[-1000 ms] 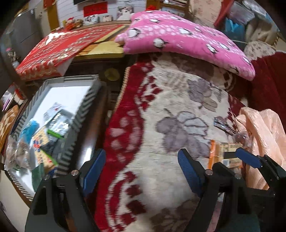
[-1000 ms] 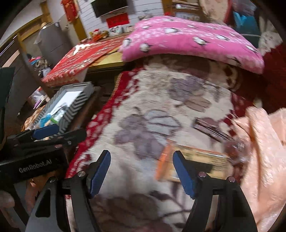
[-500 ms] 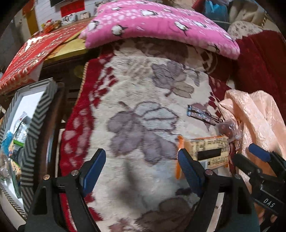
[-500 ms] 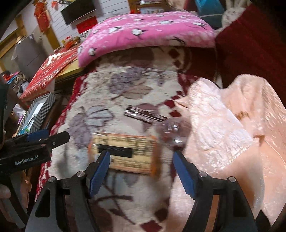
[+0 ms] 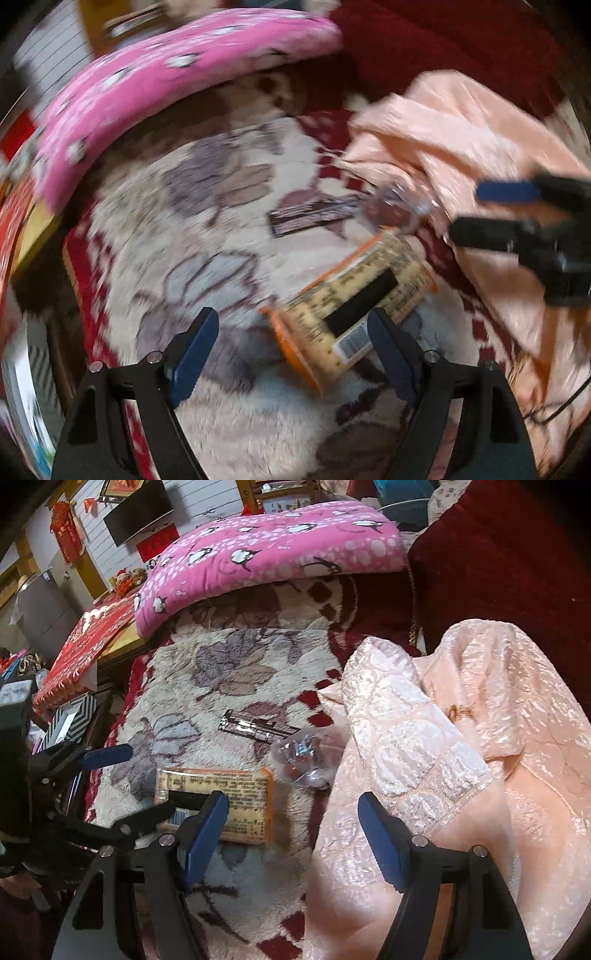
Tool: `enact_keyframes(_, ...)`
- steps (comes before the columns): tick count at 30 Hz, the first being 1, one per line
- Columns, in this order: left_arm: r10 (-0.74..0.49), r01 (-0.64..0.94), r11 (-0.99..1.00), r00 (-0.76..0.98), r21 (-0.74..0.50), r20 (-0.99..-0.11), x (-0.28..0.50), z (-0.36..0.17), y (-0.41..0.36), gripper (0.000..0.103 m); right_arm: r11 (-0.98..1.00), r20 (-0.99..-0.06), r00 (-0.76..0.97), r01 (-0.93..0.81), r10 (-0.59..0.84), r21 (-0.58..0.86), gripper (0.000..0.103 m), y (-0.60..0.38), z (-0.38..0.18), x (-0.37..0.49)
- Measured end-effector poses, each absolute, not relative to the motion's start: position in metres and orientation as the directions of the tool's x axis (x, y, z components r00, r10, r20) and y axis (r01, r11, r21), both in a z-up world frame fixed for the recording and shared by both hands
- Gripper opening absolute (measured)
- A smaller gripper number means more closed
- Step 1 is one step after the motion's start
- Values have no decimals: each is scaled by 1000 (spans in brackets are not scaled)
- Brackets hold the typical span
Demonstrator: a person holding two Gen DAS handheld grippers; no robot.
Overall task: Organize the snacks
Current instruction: 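Grasp the orange-wrapped cake with left tool while right tool grasps the clear candy bag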
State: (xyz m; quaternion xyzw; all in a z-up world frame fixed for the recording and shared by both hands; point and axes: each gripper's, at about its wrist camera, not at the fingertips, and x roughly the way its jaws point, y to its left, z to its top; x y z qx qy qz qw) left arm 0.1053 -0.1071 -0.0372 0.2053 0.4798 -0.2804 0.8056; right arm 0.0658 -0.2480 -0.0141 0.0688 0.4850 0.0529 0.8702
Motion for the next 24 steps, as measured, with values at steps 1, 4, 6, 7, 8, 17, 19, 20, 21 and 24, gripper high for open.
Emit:
enact_keyframes(1,-257,676,734,369,68,-893,106,-40,-112,82,985,-837,523,-22,158,173,77,-249,-14,67)
enact_keyframes(4,-267,732,676,349,83,-898,108,-45,-123,82,985,-840,520,-4,151,174,77,-255,-14,68)
enact_keyframes(6,-274,766,637,326,84,-905,109,-51,-132,83,983,-839,521,3,153,181,77,-258,-14,68)
enact_keyframes(7,-280,777,625,317,79,-906,108,-52,-135,84,983,-839,521,7,153,184,77,-260,-14,69)
enact_keyframes(8,-287,791,607,305,74,-908,107,-53,-139,84,983,-840,521,9,152,184,77,-261,-14,69)
enact_keyframes(17,-242,860,501,244,94,-939,101,-74,-156,86,979,-841,517,27,157,200,78,-266,-16,74)
enact_keyframes(19,-232,857,508,234,87,-944,106,-79,-161,88,981,-844,513,22,156,195,78,-265,-17,74)
enact_keyframes(20,-234,854,514,234,84,-944,108,-79,-162,88,982,-845,511,19,154,190,78,-265,-17,74)
enact_keyframes(21,-234,846,526,238,83,-943,110,-79,-163,88,983,-847,510,16,151,185,78,-264,-17,75)
enact_keyframes(24,-251,810,585,220,34,-943,116,-81,-159,84,984,-849,507,8,151,180,79,-262,-17,78)
